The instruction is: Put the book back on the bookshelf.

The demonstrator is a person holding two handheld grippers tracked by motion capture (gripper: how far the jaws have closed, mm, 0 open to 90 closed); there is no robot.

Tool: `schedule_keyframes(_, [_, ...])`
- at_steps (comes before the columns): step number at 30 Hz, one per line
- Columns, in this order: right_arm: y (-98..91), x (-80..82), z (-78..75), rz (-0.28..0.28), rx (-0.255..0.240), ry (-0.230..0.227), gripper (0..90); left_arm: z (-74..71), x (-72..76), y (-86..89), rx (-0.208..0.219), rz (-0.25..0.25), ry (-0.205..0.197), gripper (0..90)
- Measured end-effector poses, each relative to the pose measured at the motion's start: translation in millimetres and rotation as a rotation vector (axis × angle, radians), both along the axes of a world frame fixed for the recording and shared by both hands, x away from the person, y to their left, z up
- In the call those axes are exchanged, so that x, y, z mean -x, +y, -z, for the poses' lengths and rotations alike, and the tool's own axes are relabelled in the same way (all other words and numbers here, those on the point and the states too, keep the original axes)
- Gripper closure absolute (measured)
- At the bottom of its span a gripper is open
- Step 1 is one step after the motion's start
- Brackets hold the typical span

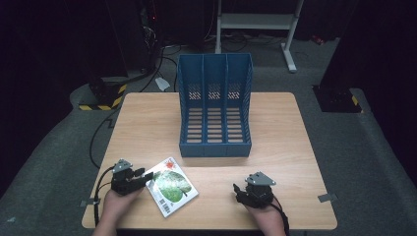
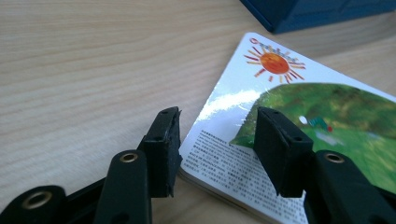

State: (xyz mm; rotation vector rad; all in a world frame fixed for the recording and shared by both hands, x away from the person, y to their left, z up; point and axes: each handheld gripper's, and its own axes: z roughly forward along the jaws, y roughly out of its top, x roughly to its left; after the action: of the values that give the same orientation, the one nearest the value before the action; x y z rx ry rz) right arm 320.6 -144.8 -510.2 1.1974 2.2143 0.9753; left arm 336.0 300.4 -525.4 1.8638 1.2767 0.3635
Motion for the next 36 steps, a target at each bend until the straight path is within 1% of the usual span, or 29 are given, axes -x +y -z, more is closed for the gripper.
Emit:
schedule_keyframes(1, [0.2, -0.3, 0.5, -0.001, 0.003, 0.002, 29.5, -0.2, 3.2, -1.4, 0.008, 0.011, 0.008, 51.2])
schedule_keyframes(2, [0.6, -0.4, 1.3, 0.001, 0.0, 0.009, 29.5, -0.2, 3.2, -1.4, 0.008, 0.011, 0.008, 51.7])
schedule_keyframes(3, [0.3, -0.9, 1.7, -0.002, 0.003, 0.009, 29.5, -0.5, 7.1, -4.7, 0.013, 0.034, 0.014, 52.1])
schedule_keyframes(4, [0.1, -0.9, 1.8, -0.001, 0.004, 0.008, 29.5, -1.0, 8.8, -6.7, 0.007, 0.055, 0.016, 52.4])
schedule_keyframes(5, [0.0, -0.9, 1.9, -0.001, 0.003, 0.008, 29.5, -1.3, 10.5, -10.0, 0.01, 0.07, 0.022, 52.5])
schedule_keyframes(7, [-0.1, 0.2, 1.3, 0.002, 0.0, 0.014, 29.5, -2.9, 13.9, -18.4, -0.005, 0.108, 0.024, 52.4])
schedule_keyframes(10, [-0.3, 2.0, 0.1, -0.024, -0.007, 0.013, 29.3, -4.0, 16.2, -26.4, -0.018, 0.131, 0.022, 52.4])
schedule_keyframes(11, [0.9, 3.5, -0.1, -0.035, -0.016, 0.021, 29.1, -3.8, 16.3, -27.4, -0.015, 0.135, 0.023, 52.4])
schedule_keyframes(12, [1.6, 4.0, 0.0, -0.047, -0.017, 0.019, 28.9, -3.6, 16.1, -27.6, -0.02, 0.146, 0.019, 52.5])
schedule_keyframes(13, [3.7, 5.4, 0.3, -0.057, -0.024, 0.025, 28.6, -3.2, 16.4, -28.6, -0.012, 0.145, 0.019, 52.5])
schedule_keyframes(15, [10.8, 9.0, 1.2, -0.086, -0.027, 0.035, 27.7, -2.9, 16.3, -28.3, -0.009, 0.147, 0.02, 52.6])
schedule_keyframes(19, [27.3, 16.0, 1.3, -0.138, -0.012, 0.03, 27.0, -1.8, 15.9, -27.0, 0.005, 0.148, 0.021, 52.6])
schedule_keyframes(21, [36.0, 18.7, 2.2, -0.16, -0.008, 0.032, 26.9, -1.8, 15.8, -26.9, 0.003, 0.148, 0.019, 52.6])
schedule_keyframes(23, [43.7, 20.2, 4.0, -0.174, 0.002, 0.035, 27.0, -1.7, 16.1, -27.2, 0.007, 0.143, 0.023, 52.7])
schedule_keyframes(25, [52.1, 20.3, 6.7, -0.193, 0.023, 0.038, 27.0, -1.4, 16.1, -27.6, 0.012, 0.141, 0.023, 53.3])
schedule_keyframes(27, [56.9, 20.1, 8.3, -0.205, 0.037, 0.036, 27.1, -0.3, 15.0, -28.1, 0.026, 0.148, 0.026, 54.0])
schedule_keyframes(28, [58.9, 19.9, 8.9, -0.205, 0.039, 0.036, 27.1, 0.3, 15.2, -30.2, 0.044, 0.147, 0.034, 54.4])
schedule_keyframes(29, [60.5, 19.5, 9.7, -0.204, 0.037, 0.035, 27.3, 0.6, 15.0, -31.2, 0.046, 0.153, 0.034, 54.9])
schedule_keyframes(31, [61.6, 19.3, 9.2, -0.199, 0.03, 0.035, 27.7, 0.3, 15.2, -34.4, 0.039, 0.147, 0.027, 55.2])
schedule_keyframes(32, [61.8, 18.9, 8.7, -0.196, 0.038, 0.031, 27.8, 0.4, 15.2, -36.0, 0.037, 0.153, 0.024, 55.3])
schedule_keyframes(34, [59.8, 16.7, 8.2, -0.177, 0.048, 0.024, 28.9, 0.3, 15.9, -40.0, 0.039, 0.162, 0.026, 55.8])
schedule_keyframes(36, [56.0, 11.7, 8.4, -0.155, 0.04, 0.029, 28.9, 0.2, 16.0, -41.6, 0.035, 0.165, 0.024, 56.2])
